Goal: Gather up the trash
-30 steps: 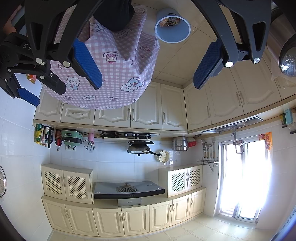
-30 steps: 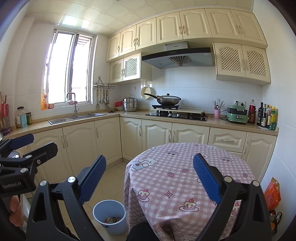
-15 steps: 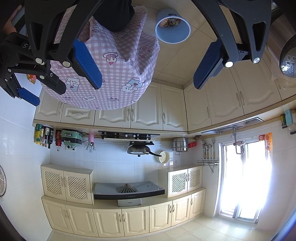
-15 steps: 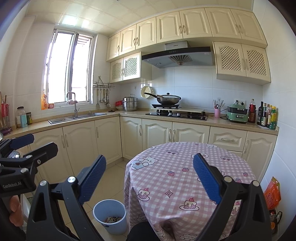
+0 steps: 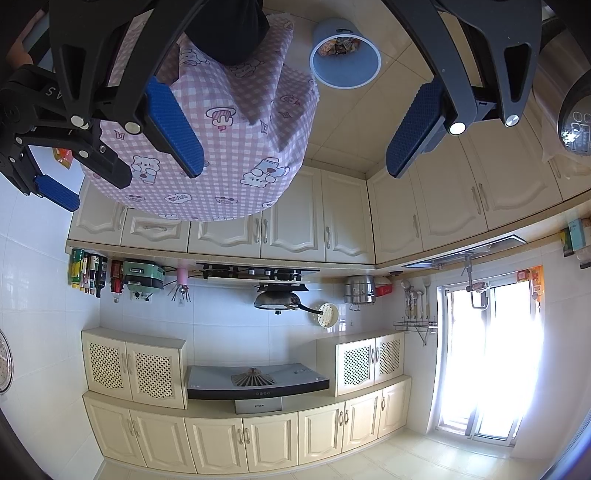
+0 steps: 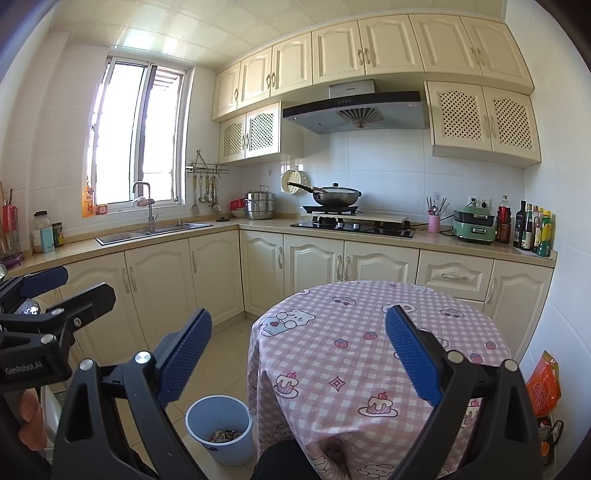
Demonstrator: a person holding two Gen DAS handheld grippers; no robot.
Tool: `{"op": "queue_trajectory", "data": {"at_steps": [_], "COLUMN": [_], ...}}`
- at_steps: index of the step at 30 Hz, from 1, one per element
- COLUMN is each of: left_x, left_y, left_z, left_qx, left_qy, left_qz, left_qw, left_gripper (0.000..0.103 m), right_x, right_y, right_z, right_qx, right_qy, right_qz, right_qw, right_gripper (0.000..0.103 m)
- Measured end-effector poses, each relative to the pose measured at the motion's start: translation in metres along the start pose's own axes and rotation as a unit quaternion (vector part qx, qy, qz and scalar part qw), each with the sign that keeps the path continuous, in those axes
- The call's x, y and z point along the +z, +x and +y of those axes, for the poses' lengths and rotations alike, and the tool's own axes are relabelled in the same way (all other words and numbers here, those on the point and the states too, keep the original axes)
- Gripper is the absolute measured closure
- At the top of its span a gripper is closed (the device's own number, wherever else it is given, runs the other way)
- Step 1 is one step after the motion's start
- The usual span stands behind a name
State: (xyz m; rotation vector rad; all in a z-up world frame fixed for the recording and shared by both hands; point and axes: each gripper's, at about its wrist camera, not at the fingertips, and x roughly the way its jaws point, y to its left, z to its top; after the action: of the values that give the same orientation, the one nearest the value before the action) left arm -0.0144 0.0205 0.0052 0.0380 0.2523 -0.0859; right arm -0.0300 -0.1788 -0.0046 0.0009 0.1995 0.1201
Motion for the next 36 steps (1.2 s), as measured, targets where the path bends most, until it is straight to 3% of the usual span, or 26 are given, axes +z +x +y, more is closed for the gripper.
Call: {"op": "queue_trajectory", "data": {"at_steps": [36], "left_x": [-0.0059], "left_y": [0.0023], "left_z": [-0.0005], "left_qx": [0.004], "left_qy": [-0.004], "left_qz": [0.004], "left_qw": [1.0], "left_gripper": [0.008], "right_x": [-0.0039], "right_y": [0.0034], "right_z": [-0.0036], "right_qx": [0.004], "right_qy": [-0.003], "right_qz": [0.003], "right_qw": [1.0], "right_gripper": [0.01]}}
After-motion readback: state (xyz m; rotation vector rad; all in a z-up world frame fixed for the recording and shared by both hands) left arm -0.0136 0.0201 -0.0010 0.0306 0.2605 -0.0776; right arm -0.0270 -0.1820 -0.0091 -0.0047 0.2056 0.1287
